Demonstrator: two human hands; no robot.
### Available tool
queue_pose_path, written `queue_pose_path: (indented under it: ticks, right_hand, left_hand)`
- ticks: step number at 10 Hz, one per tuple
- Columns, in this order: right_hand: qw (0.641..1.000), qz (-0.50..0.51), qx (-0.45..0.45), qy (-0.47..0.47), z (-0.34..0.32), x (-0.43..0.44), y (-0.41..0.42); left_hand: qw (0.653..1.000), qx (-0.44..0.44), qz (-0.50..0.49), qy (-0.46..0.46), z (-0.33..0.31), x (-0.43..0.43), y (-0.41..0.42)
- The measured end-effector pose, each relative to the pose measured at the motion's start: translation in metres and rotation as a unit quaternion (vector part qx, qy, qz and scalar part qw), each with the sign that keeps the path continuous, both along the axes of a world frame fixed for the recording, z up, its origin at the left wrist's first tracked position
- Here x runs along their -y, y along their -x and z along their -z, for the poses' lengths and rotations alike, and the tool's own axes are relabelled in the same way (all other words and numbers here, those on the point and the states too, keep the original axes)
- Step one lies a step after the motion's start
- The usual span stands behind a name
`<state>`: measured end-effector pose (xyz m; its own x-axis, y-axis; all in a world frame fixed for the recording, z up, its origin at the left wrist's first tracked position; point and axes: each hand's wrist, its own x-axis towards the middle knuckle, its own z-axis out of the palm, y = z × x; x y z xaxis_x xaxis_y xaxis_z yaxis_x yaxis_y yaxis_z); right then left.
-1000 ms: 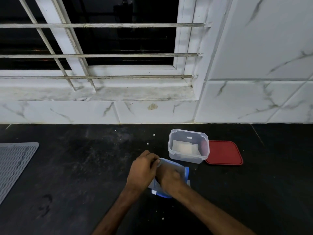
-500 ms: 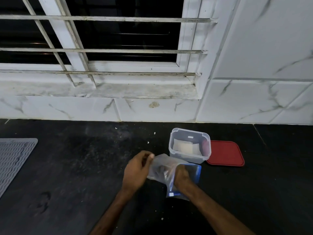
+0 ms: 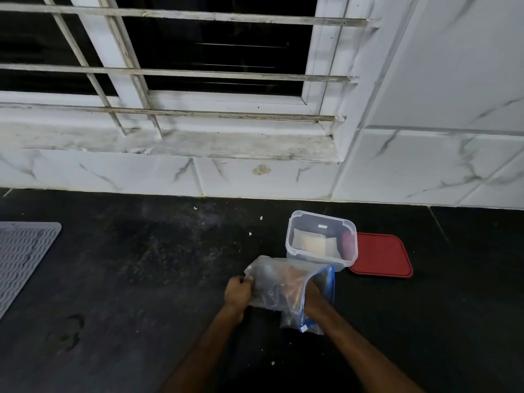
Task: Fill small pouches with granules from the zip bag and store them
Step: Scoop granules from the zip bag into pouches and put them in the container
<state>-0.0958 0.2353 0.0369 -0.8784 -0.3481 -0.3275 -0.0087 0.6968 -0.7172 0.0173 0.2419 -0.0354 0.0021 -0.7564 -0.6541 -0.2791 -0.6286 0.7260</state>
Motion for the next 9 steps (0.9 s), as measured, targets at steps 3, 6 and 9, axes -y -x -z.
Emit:
queue_pose_path:
  ticks: [3, 6, 9]
  right_hand:
    - [0.976, -0.001, 0.184, 0.116, 0.049, -0.017, 0.017]
    - [0.919, -0.041, 0.391, 0.027, 0.055, -0.014, 0.033]
    - [0.964, 0.197, 0.175, -0.032, 0.060, -0.002, 0.034]
  left_hand:
    - [0.990, -0.107, -0.091, 0.029, -0.014, -0.005, 0.007]
    - [0.973, -0.214, -0.077, -0.036, -0.019, -0.005, -0.005]
    - [0.964, -0.252, -0.075, -0.025, -0.023, -0.004, -0.006]
